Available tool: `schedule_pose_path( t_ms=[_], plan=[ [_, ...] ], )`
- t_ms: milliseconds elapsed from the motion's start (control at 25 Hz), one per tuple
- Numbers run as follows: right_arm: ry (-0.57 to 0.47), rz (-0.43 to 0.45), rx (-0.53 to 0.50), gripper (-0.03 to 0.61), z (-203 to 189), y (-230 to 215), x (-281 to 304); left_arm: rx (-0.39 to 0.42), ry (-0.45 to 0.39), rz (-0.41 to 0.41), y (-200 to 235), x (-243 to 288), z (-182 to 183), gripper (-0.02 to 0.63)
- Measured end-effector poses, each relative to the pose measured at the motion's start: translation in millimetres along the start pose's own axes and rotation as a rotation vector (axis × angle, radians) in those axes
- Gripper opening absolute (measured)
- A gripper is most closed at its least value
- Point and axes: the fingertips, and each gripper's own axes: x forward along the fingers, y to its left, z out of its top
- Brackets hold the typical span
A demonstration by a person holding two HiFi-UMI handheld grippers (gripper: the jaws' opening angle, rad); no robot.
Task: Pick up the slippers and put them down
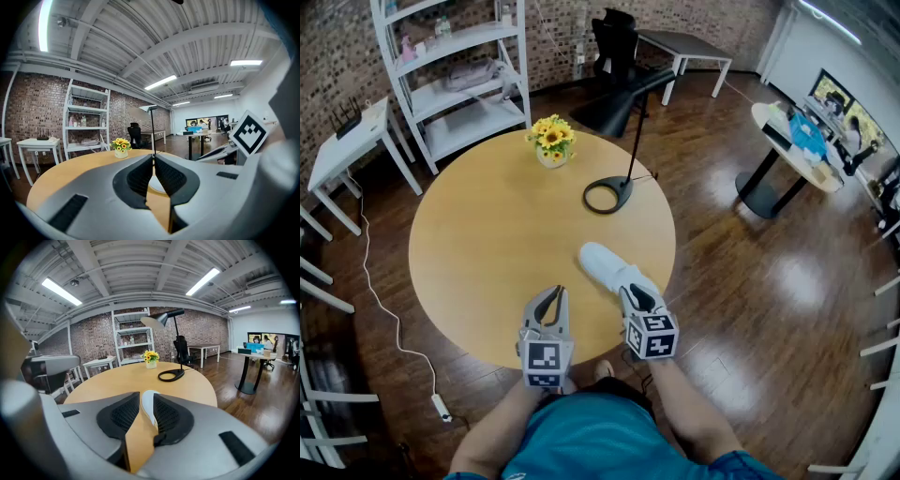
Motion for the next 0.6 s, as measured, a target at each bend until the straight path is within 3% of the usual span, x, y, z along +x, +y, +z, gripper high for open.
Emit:
schedule_pose_path(
  t_ms=[200,600],
  plan=[
    [0.11,-0.006,0.013,0.128,-20.4,-30.2,40.7,-0.039,0.036,0.037,-0.3,16.3,-9.2,0.017],
    [0.289,0.011,0.135,0.17,-64.0,-48.3,109.1,-0.026,0.114,0.087,15.0,41.4,-33.6,0.017]
  ],
)
